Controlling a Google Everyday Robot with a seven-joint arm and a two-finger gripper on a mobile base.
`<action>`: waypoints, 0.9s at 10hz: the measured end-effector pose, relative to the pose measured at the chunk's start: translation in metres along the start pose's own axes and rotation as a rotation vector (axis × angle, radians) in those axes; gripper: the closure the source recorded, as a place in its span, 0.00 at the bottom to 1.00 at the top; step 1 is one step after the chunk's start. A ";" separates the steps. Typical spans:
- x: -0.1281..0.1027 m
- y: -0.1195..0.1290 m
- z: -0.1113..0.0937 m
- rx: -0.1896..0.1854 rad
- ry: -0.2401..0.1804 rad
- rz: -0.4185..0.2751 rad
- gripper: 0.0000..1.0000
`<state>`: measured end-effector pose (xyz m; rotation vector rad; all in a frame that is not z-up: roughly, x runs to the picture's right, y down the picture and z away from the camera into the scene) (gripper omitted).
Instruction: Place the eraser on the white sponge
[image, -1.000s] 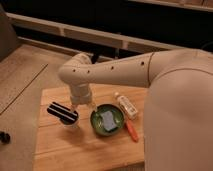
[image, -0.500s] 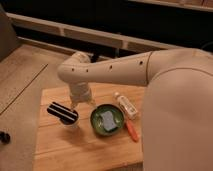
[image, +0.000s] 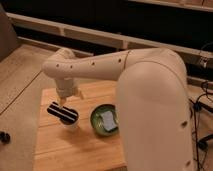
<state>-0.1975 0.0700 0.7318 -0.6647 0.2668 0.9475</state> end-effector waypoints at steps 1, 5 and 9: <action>-0.007 0.015 0.003 -0.028 0.008 -0.073 0.35; -0.023 0.064 0.002 -0.082 0.057 -0.337 0.35; -0.025 0.069 0.000 -0.081 0.074 -0.380 0.35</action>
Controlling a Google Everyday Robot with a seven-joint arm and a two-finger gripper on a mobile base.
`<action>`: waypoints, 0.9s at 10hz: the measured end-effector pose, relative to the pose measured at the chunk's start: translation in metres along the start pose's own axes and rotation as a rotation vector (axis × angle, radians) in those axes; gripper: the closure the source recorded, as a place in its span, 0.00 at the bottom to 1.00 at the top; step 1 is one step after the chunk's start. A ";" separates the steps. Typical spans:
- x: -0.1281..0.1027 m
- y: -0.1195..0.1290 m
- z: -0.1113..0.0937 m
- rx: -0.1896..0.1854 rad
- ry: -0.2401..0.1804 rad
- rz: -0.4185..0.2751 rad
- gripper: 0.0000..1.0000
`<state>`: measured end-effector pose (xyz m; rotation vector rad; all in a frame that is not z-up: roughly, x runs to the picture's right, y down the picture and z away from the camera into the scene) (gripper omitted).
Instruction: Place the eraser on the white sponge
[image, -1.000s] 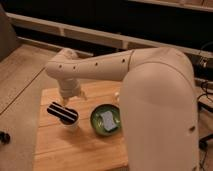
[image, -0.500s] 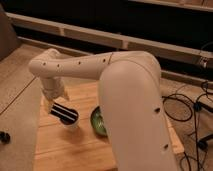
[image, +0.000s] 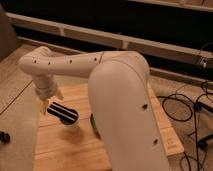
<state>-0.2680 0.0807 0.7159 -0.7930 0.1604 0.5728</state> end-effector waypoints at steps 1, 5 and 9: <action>0.001 0.001 0.000 0.001 0.002 -0.002 0.35; 0.006 0.000 -0.001 0.032 0.001 -0.011 0.35; 0.015 -0.003 0.001 0.048 0.026 -0.017 0.35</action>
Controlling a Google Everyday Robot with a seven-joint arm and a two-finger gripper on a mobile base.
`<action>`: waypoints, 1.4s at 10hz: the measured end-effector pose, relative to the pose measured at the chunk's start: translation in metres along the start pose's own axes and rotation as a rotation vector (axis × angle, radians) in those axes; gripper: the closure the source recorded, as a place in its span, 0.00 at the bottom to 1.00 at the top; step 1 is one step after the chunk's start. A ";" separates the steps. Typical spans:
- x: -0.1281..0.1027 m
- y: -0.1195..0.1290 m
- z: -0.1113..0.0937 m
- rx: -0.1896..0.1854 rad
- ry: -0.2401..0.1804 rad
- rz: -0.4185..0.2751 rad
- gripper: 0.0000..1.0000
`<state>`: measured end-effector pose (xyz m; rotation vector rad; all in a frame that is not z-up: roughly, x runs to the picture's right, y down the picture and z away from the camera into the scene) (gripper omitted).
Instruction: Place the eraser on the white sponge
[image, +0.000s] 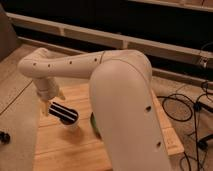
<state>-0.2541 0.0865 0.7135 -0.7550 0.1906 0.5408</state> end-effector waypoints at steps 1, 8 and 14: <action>0.004 -0.002 0.002 0.003 0.012 0.001 0.35; 0.007 -0.016 0.025 -0.032 0.046 -0.035 0.35; -0.009 -0.022 0.040 -0.075 0.017 -0.058 0.52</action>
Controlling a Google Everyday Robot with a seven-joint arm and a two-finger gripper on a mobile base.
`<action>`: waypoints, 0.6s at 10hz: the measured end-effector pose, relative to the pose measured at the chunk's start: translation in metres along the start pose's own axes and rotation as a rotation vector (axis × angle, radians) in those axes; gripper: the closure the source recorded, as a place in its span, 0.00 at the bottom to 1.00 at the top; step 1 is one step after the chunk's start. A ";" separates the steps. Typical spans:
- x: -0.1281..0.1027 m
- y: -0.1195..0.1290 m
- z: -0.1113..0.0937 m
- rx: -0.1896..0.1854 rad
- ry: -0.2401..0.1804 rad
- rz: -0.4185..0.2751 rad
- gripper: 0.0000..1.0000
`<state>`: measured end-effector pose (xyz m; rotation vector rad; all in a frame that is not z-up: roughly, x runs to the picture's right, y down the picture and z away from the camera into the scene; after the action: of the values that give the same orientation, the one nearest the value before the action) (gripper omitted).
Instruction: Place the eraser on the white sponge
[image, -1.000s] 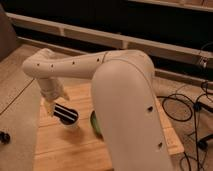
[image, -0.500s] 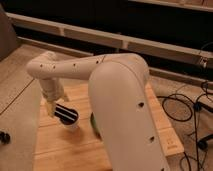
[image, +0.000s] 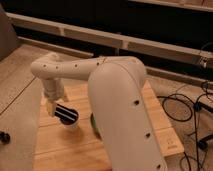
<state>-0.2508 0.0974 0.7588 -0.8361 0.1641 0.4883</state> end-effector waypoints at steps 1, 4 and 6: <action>-0.003 0.000 -0.002 0.004 -0.005 -0.008 0.64; -0.009 0.002 -0.005 0.004 -0.022 -0.019 0.91; -0.015 0.007 -0.007 -0.003 -0.041 -0.025 1.00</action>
<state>-0.2666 0.0914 0.7546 -0.8293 0.1151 0.4825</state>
